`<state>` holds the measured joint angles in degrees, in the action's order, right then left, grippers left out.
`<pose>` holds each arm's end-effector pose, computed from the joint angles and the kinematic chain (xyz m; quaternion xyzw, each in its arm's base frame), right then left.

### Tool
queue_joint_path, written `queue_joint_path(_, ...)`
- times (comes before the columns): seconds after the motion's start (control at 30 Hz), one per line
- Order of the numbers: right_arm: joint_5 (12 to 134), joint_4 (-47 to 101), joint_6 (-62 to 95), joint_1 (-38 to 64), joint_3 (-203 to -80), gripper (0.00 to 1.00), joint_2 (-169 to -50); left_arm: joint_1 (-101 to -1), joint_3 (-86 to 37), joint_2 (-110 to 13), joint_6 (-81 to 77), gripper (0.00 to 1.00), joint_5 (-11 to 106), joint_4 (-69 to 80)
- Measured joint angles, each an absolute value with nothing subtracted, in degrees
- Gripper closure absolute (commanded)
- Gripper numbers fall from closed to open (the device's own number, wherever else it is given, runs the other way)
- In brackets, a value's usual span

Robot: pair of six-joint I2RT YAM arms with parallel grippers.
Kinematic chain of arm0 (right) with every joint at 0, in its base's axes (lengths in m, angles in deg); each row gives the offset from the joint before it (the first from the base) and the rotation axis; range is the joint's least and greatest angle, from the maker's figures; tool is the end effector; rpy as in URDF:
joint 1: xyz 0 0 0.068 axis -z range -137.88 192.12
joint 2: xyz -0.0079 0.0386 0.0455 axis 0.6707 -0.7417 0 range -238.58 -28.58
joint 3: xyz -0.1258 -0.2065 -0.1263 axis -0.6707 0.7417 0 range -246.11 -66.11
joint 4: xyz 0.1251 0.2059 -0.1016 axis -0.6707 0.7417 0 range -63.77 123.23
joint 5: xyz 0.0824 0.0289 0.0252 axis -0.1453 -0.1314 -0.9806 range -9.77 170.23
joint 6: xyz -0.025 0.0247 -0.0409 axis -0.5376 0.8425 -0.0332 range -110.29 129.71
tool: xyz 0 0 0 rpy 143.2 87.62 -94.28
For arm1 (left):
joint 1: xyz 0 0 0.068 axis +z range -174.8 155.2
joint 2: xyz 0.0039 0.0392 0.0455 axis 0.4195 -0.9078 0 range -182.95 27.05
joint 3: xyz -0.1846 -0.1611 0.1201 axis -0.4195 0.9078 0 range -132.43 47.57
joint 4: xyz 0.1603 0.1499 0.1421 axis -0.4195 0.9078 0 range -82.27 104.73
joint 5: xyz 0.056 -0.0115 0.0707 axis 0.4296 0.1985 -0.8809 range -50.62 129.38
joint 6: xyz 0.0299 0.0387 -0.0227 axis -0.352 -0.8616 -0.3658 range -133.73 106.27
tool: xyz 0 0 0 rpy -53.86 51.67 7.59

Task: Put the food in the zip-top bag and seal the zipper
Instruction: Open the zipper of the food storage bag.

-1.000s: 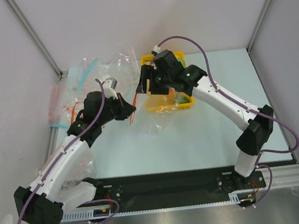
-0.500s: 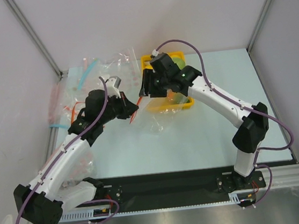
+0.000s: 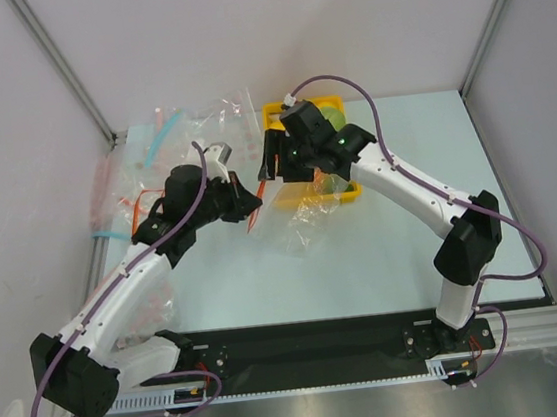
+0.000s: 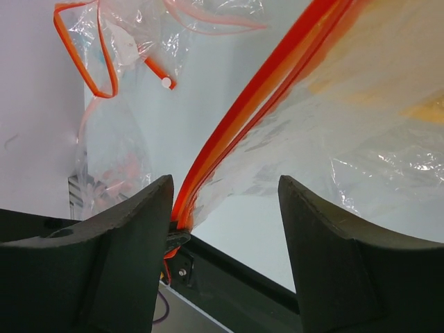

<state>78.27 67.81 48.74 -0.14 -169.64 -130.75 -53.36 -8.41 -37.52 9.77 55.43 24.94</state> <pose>0.2973 0.2719 0.3667 -0.0328 0.9064 0.2859 0.3092 0.2195 -0.1306 0.3276 0.1111 0.8348 -0.3372 0.4209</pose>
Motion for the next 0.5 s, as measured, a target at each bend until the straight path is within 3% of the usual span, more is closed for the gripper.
queue_joint_path(0.37, 78.3, 67.5, 48.7, 0.3, -166.9, 0.47, -129.9, -53.4, -8.4, -38.4, 9.8, 1.0, 56.4, 25.0)
queue_joint_path(0.43, 78.3, 67.5, 48.7, 0.4, -166.2, 0.55, -129.7, -53.4, -8.4, -38.5, 9.9, 1.0, 56.6, 25.0)
queue_joint_path(0.5, 78.3, 67.5, 48.7, 0.4, -165.8, 0.56, -129.6, -53.4, -8.4, -38.5, 10.0, 0.99, 56.6, 24.9)
